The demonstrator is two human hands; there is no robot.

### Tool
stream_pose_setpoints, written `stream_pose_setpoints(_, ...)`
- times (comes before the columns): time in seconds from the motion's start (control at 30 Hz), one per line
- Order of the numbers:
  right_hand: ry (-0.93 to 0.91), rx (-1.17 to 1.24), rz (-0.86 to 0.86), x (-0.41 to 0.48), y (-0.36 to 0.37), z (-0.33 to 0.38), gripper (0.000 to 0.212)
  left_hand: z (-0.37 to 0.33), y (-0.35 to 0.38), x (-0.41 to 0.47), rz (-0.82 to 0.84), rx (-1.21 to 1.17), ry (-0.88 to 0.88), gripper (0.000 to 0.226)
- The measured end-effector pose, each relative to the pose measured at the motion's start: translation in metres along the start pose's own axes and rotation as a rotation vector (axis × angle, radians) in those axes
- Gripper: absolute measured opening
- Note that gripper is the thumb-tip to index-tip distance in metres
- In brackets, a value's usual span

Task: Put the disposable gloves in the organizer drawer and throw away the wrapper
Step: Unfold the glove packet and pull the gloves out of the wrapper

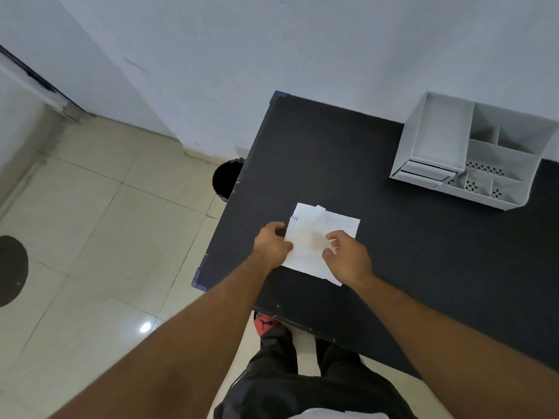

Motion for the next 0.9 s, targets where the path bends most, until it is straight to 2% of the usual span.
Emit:
stream_pose_setpoints(0.1, -0.087, -0.180, 0.085, 0.005, 0.004, 0.002, 0.045, -0.002, -0.007, -0.006, -0.080, 0.193, 0.100, 0.062)
stream_pose_setpoints(0.2, -0.141, -0.312, 0.101, 0.012, 0.002, 0.006, 0.051, -0.011, -0.001, -0.021, -0.159, 0.526, 0.306, 0.066)
stream_pose_setpoints(0.3, -0.170, -0.366, 0.038, 0.024, -0.003, 0.011, 0.047, -0.018, 0.018, -0.031, -0.141, 0.764, 0.486, 0.065)
stream_pose_setpoints(0.43, -0.183, -0.401, -0.040, 0.036, -0.008, 0.012, 0.037, -0.020, 0.041, -0.029, -0.096, 0.964, 0.568, 0.068)
stream_pose_setpoints(0.6, -0.171, -0.452, -0.117, 0.039, 0.001, 0.010, 0.023, -0.019, 0.049, -0.024, -0.092, 1.051, 0.590, 0.080)
stream_pose_setpoints(0.77, -0.169, -0.392, -0.145, 0.035, 0.006, 0.006, 0.027, -0.016, 0.048, -0.013, -0.068, 1.058, 0.542, 0.093)
stream_pose_setpoints(0.9, -0.152, -0.393, -0.160, 0.034, 0.005, 0.005, 0.028, -0.018, 0.054, -0.008, -0.032, 1.063, 0.513, 0.093)
Point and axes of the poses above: each hand's wrist, its own x-axis towards the middle knuckle, its own y-axis out of the palm, z = x × y, the point moved 7 cm from there along x, towards the middle knuckle, and after that the axes turned 4 degrees about -y, right-handed, at the moved point
